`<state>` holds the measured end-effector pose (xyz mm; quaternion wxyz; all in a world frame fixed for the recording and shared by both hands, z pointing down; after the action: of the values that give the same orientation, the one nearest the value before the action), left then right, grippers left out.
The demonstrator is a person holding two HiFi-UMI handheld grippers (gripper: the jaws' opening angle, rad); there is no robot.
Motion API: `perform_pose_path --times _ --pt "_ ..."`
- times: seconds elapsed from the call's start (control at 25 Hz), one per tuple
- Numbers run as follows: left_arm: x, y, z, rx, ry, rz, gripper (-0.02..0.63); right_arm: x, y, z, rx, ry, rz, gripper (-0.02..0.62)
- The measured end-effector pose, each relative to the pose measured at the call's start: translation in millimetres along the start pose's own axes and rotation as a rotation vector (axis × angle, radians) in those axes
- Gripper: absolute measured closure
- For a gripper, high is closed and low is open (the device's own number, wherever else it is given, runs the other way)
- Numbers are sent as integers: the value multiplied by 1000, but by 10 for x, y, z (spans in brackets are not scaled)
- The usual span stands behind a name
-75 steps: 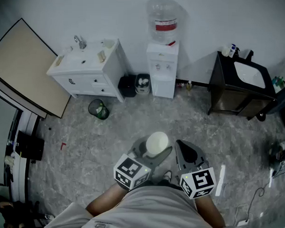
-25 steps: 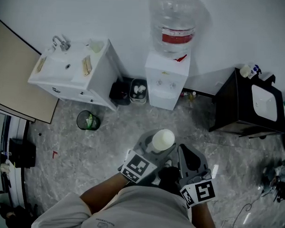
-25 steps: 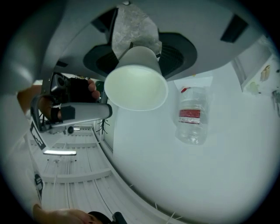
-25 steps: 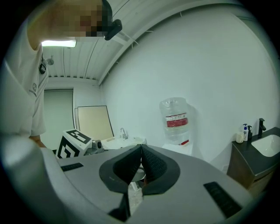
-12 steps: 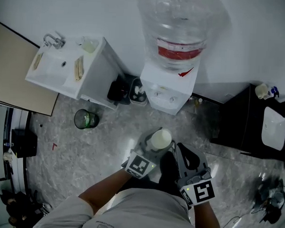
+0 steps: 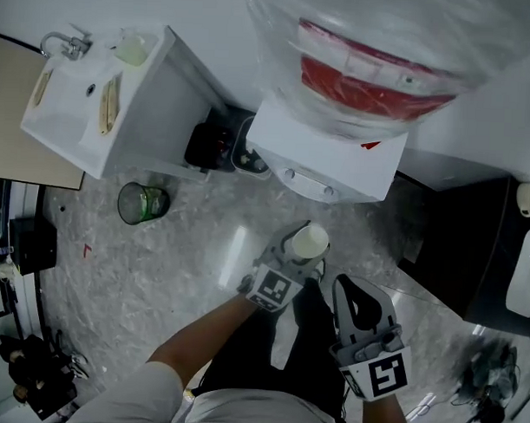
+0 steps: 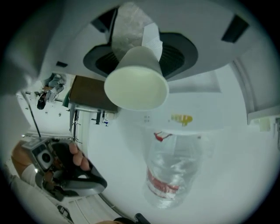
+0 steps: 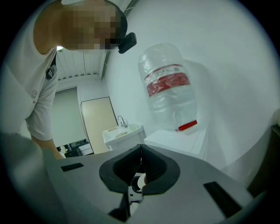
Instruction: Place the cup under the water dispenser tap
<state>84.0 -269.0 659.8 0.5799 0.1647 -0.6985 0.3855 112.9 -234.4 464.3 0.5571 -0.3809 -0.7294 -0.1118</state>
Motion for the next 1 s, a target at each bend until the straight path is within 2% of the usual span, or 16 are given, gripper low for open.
perform_pose_path --times 0.24,0.48,0.64,1.0 --pt "1175 -695 81 22 -12 57 342 715 -264 -365 52 -46 44 581" --pt "1808 -1310 179 18 -3 72 342 1161 -469 -582 59 -44 90 581" --pt "2062 -1570 281 -12 2 90 342 1279 -593 -653 46 -32 106 581" --pt "2237 -1905 374 -124 52 128 325 1413 -612 -747 40 -44 159 581"
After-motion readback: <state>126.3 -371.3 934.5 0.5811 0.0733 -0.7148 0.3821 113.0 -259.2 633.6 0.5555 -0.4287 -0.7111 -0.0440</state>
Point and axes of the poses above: the fingertips, and each gripper's own axes: y backward along the fingers, z to its left, x out of its underside, the point moved 1 cm from there along y, backward along the fingers, and after that the axes turned 6 degrees about -y, right-handed, at the moved point
